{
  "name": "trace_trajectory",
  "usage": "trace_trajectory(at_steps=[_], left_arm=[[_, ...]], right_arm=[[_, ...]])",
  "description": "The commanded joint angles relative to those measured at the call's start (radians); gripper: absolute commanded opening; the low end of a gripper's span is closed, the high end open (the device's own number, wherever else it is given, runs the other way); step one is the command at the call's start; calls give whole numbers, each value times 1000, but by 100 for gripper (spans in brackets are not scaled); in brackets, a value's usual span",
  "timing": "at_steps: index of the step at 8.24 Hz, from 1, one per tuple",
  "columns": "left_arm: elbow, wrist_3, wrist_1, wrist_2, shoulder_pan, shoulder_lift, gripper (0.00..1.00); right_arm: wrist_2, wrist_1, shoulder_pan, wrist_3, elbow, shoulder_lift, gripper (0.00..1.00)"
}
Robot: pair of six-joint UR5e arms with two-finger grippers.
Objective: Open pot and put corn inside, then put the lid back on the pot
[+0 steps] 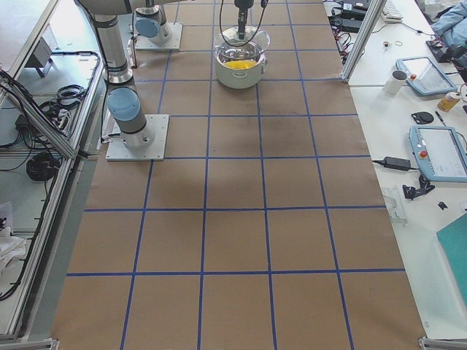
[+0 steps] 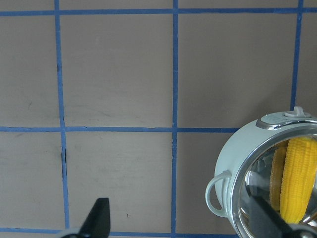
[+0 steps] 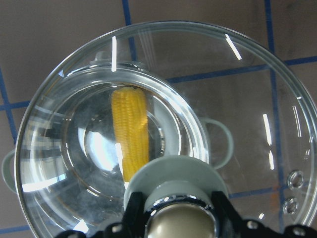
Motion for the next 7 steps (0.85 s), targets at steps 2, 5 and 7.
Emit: trace_trajectory(at_steps=[2,5,7], left_arm=[[-16,31,7,6,4,33,100],[-96,23,10,6,-5,78,100],[-110,22,8,8,-5,86,100]], right_arm=[[24,-58,76,119,-83,161,15],[33,-74,75,67,-30,165,15],[39,-87,75,57,-5,161,13]])
